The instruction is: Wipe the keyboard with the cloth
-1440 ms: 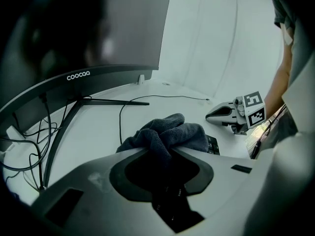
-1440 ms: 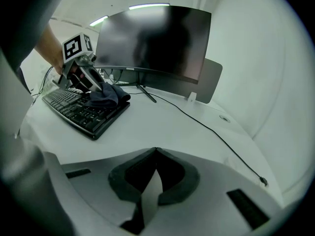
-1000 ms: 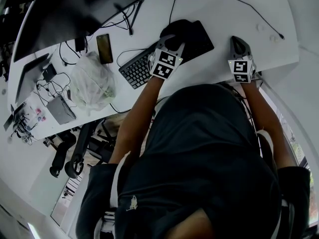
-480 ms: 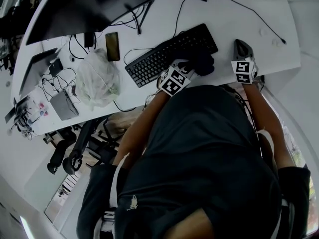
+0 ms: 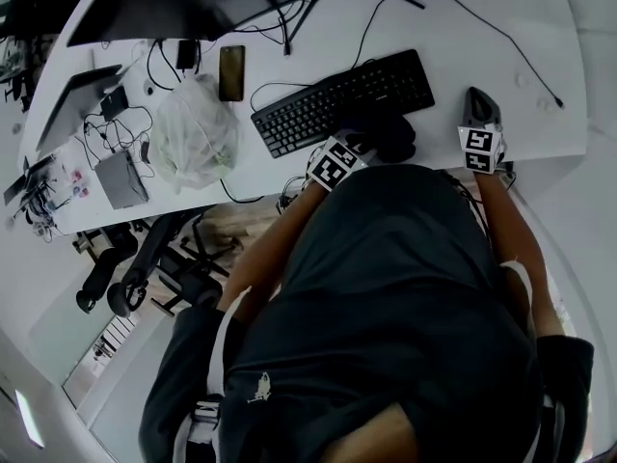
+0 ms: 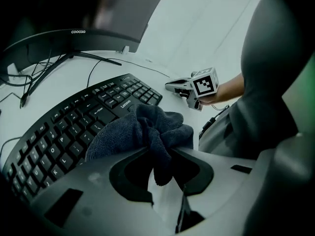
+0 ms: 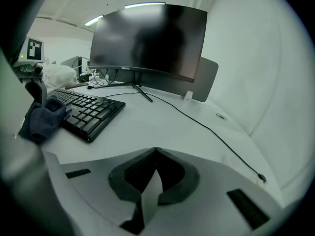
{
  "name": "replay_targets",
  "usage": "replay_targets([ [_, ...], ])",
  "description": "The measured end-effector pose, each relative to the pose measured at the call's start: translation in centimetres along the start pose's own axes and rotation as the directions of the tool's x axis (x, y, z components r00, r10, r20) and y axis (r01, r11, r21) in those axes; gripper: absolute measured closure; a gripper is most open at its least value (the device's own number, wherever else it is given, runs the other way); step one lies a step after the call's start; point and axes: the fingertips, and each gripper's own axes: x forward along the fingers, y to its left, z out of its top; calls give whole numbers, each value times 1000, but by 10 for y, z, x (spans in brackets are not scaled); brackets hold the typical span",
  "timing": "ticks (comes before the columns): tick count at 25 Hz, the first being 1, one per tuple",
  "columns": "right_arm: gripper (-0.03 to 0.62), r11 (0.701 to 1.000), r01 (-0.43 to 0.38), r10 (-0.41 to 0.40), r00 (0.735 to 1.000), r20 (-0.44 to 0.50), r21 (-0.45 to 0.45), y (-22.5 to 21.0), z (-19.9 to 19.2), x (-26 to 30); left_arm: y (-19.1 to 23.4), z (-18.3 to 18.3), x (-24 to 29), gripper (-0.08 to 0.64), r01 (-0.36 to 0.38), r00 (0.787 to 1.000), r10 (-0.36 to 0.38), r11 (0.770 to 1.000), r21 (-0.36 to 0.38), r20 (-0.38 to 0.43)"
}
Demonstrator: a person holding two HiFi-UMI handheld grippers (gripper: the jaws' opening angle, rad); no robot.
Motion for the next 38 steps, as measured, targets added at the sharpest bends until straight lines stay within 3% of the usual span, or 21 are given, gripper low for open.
replay_targets([
  [3,583,1000,-4,4,1000,-2,-1,0,0,-1,0,-5,-5,472,-2,1000,2,1000,-17,3],
  [19,583,1000,15,-15,1000,-7,5,-3,2,-1,6,-7,-13,472,11,998,-13,999,36,61],
  [26,583,998,45,-44,999,-21,45,-8,2,3,10,-12,-15,472,37,995,-41,998,45,92],
  [38,583,993,-26,33,998,-51,116,-11,1,7,7,-11,-14,472,103,986,-111,992,67,122],
])
